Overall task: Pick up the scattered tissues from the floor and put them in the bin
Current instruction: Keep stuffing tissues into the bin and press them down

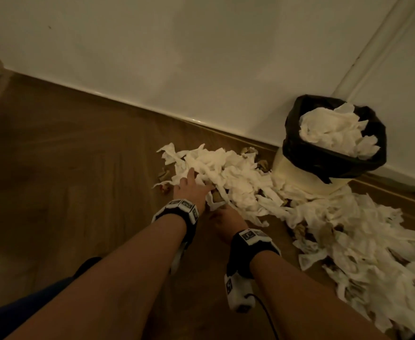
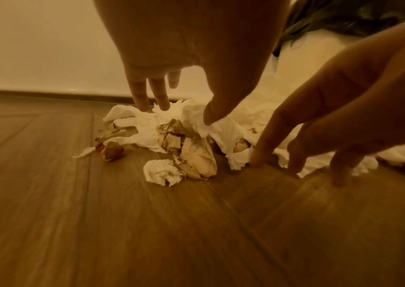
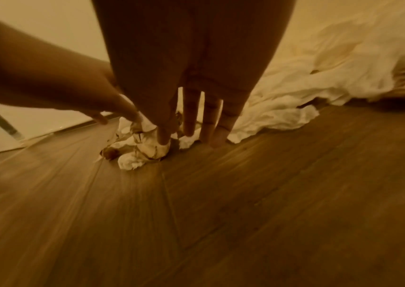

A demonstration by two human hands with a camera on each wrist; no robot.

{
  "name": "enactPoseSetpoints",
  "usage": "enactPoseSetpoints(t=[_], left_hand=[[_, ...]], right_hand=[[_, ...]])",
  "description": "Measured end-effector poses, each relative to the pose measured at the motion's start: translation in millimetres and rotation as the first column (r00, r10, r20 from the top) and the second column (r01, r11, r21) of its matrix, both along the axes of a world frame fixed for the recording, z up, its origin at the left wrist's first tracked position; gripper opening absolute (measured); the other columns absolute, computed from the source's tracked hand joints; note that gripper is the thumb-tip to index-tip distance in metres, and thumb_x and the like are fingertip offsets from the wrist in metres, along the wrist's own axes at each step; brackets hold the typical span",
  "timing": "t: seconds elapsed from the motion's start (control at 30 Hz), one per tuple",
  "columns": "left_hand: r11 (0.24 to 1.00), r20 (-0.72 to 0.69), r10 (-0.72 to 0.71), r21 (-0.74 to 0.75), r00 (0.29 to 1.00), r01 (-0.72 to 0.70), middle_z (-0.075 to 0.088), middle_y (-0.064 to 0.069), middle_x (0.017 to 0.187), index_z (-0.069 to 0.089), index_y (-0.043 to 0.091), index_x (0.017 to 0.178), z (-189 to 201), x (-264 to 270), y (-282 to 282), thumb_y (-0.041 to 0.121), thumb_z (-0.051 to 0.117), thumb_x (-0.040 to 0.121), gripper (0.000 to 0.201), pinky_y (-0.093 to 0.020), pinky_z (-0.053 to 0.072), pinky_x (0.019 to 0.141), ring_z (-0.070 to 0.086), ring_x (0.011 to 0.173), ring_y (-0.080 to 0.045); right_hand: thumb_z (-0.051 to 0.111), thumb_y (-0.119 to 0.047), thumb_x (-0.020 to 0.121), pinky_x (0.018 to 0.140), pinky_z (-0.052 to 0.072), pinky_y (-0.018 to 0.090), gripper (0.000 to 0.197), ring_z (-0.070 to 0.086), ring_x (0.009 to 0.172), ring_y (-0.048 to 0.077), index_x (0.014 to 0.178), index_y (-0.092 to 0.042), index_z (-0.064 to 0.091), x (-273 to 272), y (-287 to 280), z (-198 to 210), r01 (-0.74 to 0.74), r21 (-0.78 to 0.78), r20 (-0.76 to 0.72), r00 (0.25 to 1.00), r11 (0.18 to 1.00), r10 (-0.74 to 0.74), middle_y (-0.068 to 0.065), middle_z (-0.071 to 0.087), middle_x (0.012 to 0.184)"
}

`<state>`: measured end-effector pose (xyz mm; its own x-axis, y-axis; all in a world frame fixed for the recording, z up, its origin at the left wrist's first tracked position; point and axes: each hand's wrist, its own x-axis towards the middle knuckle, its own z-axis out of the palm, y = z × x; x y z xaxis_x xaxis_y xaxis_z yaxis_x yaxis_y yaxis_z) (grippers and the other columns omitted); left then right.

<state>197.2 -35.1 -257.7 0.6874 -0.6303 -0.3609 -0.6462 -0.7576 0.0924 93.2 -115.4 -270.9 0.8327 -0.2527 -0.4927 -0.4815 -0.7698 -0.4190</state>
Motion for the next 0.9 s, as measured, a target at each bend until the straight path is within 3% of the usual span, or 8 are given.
enactPoseSetpoints(t=[0.1,0.23,0.3,0.4,0.57,0.67,0.73,0.9], left_hand=[[0.998,-0.04,0.036,-0.043,0.999,-0.038,0.008,-0.008,0.153,0.039,0.042,0.134,-2,15,-3,0.035,0.064,0.081,0.06,-0.049,0.025,0.109,0.019,0.137,-0.034],[0.941,-0.021,0.16,-0.3,0.987,-0.159,0.036,-0.008,0.129,0.042,0.023,0.119,-8,36,7,0.013,0.062,0.073,0.051,-0.044,0.043,0.094,0.042,0.116,-0.031],[0.949,-0.092,0.169,-0.253,0.981,-0.187,0.041,-0.008,0.127,0.041,0.021,0.117,-17,40,7,0.011,0.059,0.079,0.044,-0.043,0.043,0.093,0.043,0.114,-0.03],[0.992,-0.176,0.052,-0.102,0.983,-0.071,0.039,-0.004,0.132,0.042,0.028,0.124,-30,45,13,0.018,0.059,0.084,0.045,-0.044,0.041,0.098,0.041,0.12,-0.031],[0.999,-0.168,-0.023,-0.026,0.986,0.019,0.044,-0.003,0.129,0.044,0.027,0.123,-46,38,10,0.024,0.063,0.083,0.045,-0.043,0.044,0.095,0.048,0.115,-0.03],[0.998,-0.174,0.02,-0.054,0.984,-0.03,0.055,-0.006,0.117,0.049,0.025,0.102,-50,35,10,0.025,0.058,0.085,0.019,-0.035,0.047,0.079,0.056,0.096,-0.024],[0.99,-0.198,0.084,-0.091,0.977,-0.103,0.059,-0.005,0.106,0.044,0.026,0.092,-53,32,13,0.028,0.058,0.084,0.016,-0.031,0.042,0.069,0.053,0.083,-0.02],[0.919,-0.389,0.221,-0.225,0.894,-0.325,0.058,-0.009,0.115,0.038,0.02,0.122,-46,23,16,0.024,0.066,0.08,0.051,-0.035,0.046,0.08,0.057,0.105,-0.029]], right_hand=[[0.051,-0.021,0.093,0.108,0.034,0.036,0.032,0.041,0.128,0.029,0.122,-0.015,0.061,11,8,-13,0.046,0.012,0.166,0.985,0.999,-0.047,0.008,0.034,0.146],[0.048,-0.024,0.093,0.101,0.038,0.038,0.038,0.037,0.127,0.032,0.131,-0.017,0.048,27,16,-23,0.078,-0.046,0.219,0.974,0.996,-0.066,0.008,0.034,0.141],[0.052,-0.028,0.092,0.102,0.037,0.041,0.047,0.031,0.131,0.033,0.136,-0.019,0.04,28,12,-28,0.061,-0.063,0.183,0.982,0.996,-0.048,0.01,0.031,0.141],[0.058,-0.032,0.089,0.104,0.038,0.045,0.062,0.027,0.134,0.036,0.143,-0.022,0.029,36,13,-33,0.022,-0.056,0.106,0.994,0.998,-0.016,0.012,0.026,0.144],[0.06,-0.039,0.087,0.099,0.041,0.045,0.074,0.035,0.129,0.037,0.146,-0.019,0.021,40,20,-39,0.073,-0.036,0.103,0.992,0.997,-0.069,0.013,0.027,0.144],[0.05,-0.028,0.093,0.096,0.042,0.043,0.054,0.041,0.125,0.036,0.142,-0.018,0.029,38,19,-39,0.126,-0.065,0.107,0.987,0.99,-0.118,0.012,0.03,0.144],[0.042,-0.024,0.096,0.096,0.041,0.041,0.042,0.044,0.123,0.033,0.137,-0.015,0.036,35,16,-37,0.172,-0.054,0.113,0.98,0.984,-0.165,0.011,0.035,0.142],[0.045,-0.016,0.091,0.089,0.046,0.043,0.036,0.051,0.113,0.033,0.126,-0.015,0.037,15,7,-29,0.313,0.067,0.17,0.932,0.947,-0.32,0.012,0.048,0.13]])
